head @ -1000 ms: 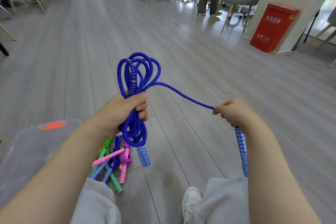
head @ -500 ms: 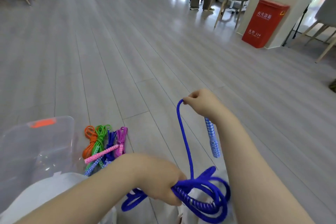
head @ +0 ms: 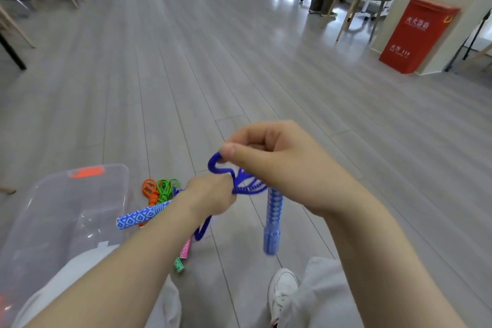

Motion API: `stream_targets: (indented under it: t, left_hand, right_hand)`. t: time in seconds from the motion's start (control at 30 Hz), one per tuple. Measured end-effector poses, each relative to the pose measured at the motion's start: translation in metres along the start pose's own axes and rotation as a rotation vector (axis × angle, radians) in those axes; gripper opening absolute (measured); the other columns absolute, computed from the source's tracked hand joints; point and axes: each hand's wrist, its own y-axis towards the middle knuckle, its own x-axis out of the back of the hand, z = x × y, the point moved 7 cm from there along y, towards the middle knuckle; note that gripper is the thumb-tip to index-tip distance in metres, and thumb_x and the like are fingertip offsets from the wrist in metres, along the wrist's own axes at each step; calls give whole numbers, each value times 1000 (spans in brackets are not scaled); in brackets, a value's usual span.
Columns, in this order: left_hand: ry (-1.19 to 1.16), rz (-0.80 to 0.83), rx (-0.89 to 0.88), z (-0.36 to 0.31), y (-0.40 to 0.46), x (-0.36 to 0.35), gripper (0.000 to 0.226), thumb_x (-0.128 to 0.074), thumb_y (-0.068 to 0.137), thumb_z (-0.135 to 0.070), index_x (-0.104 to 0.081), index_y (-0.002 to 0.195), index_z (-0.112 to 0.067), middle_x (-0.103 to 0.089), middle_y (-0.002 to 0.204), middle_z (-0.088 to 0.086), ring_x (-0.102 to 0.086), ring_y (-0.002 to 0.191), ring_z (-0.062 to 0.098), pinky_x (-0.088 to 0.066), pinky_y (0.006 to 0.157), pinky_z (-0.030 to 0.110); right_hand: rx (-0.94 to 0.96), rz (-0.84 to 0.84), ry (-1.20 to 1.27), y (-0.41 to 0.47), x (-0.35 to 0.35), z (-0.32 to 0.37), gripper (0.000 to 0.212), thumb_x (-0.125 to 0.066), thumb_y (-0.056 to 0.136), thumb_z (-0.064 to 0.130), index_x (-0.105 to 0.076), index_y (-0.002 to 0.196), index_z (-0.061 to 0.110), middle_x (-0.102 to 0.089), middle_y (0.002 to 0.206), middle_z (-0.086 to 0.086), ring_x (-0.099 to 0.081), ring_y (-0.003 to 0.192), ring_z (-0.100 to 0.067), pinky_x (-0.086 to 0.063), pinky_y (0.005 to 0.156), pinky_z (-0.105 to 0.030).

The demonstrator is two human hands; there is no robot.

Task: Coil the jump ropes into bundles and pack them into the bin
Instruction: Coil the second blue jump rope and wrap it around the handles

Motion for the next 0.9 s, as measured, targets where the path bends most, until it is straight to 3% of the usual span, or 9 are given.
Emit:
stream_targets:
  t: [0.1,0.2,0.3,0.43,0.5,0.6,0.73,0.8,0.9]
  left_hand:
    - [-142,-105,56,22,-1,25,38,-46,81,-51,-60,102,-22,-67,97,-1,-65,93,25,-52,80,31]
    - [-226,-225,92,31,-12,61,24,-49,94,-35,-50,77,-18,-62,80,6,-59,78,31,-44,65,32]
    - [-321,-280,84,35,-22,80,31,-51,97,-34,-43,70,-19,-53,63,3,-50,61,27,-36,54,30]
    - [-417,-240,4,20,-40,95,31,-53,97,-36,-47,74,-16,-57,60,7,-48,49,19,-43,54,29]
    - [-370,-206,-45,11,-50,100,28,-54,96,-37,-50,77,-17,-60,62,6,-51,51,18,-44,55,28]
    - [-168,-130,-123,-6,-70,100,22,-57,93,-34,-51,77,-22,-57,65,-1,-50,56,14,-40,54,26]
    - [99,37,-217,-32,-91,79,18,-53,91,-35,-44,77,-28,-51,67,-6,-47,62,11,-41,62,31]
    - [225,82,-267,-43,-95,67,13,-51,92,-35,-42,83,-30,-46,68,-8,-45,64,11,-36,59,29]
    - [377,120,-254,-48,-90,47,5,-47,94,-32,-48,97,-28,-48,77,-8,-49,72,14,-34,57,26]
  right_hand:
    - [-24,313,32,-9,-11,-12,12,-60,93,3,-70,89,-3,-52,49,15,-45,44,1,-33,50,-6]
    - [-111,531,-89,-13,-13,-43,13,-65,90,5,-72,96,-4,-55,60,6,-42,55,-4,-34,56,-17]
    - [-262,642,-143,-14,-8,-78,12,-68,89,9,-75,95,2,-56,64,-1,-41,58,-10,-31,56,-27]
    - [-547,741,-313,-9,-9,-132,14,-71,87,21,-78,95,11,-53,66,-2,-36,59,-12,-29,55,-26]
    - [-664,674,-418,-1,-8,-158,19,-74,84,28,-78,96,14,-51,67,-1,-36,59,-13,-31,54,-24]
    - [-651,371,-602,22,5,-180,13,-74,82,34,-74,80,22,-56,67,5,-46,62,-12,-43,56,-24]
    - [-516,46,-613,51,24,-173,30,-56,95,13,-49,67,21,-50,69,5,-49,73,-16,-42,59,-19]
    - [-459,-105,-583,60,36,-164,20,-59,94,23,-65,79,13,-60,72,0,-53,68,-15,-43,59,-20]
    - [-317,-336,-543,61,51,-140,20,-64,90,34,-74,94,17,-58,66,12,-52,62,-5,-37,55,-21]
